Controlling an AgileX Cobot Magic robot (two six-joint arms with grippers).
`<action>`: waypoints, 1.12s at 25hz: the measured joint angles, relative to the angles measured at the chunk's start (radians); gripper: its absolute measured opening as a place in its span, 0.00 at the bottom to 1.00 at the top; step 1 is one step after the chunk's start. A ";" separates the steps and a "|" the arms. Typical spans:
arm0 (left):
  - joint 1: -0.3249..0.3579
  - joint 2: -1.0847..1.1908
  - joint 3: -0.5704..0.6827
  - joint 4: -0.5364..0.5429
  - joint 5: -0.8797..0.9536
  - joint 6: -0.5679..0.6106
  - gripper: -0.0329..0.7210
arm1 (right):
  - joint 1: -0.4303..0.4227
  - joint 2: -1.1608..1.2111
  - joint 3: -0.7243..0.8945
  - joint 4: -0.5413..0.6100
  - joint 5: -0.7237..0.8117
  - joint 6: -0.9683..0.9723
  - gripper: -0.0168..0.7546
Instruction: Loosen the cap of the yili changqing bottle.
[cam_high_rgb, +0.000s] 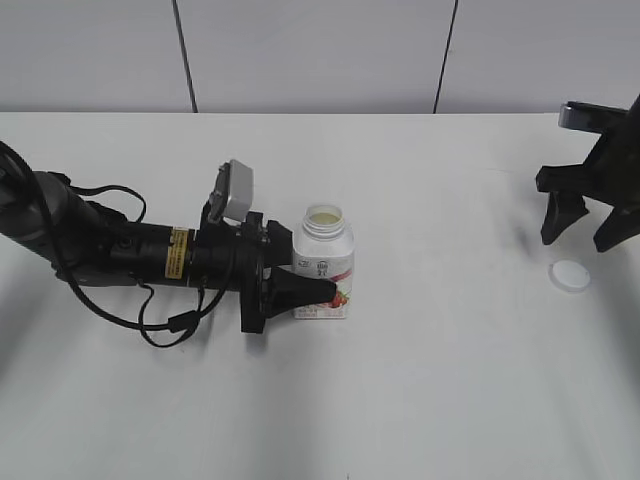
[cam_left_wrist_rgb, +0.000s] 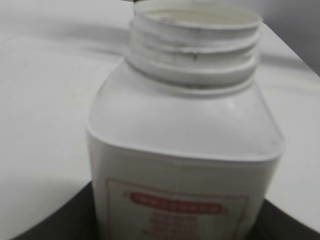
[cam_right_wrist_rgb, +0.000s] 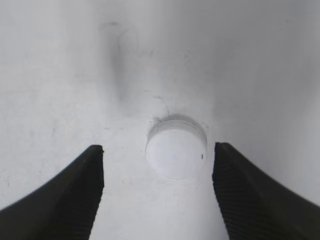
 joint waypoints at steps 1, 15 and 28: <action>0.000 0.000 0.000 -0.008 0.001 -0.008 0.57 | 0.000 0.000 -0.001 0.001 0.001 0.000 0.72; 0.000 -0.044 0.000 0.033 -0.006 -0.068 0.82 | 0.000 -0.019 -0.009 0.020 0.018 -0.001 0.72; 0.000 -0.308 0.000 0.067 -0.010 -0.224 0.82 | 0.000 -0.109 -0.127 0.020 0.194 0.000 0.72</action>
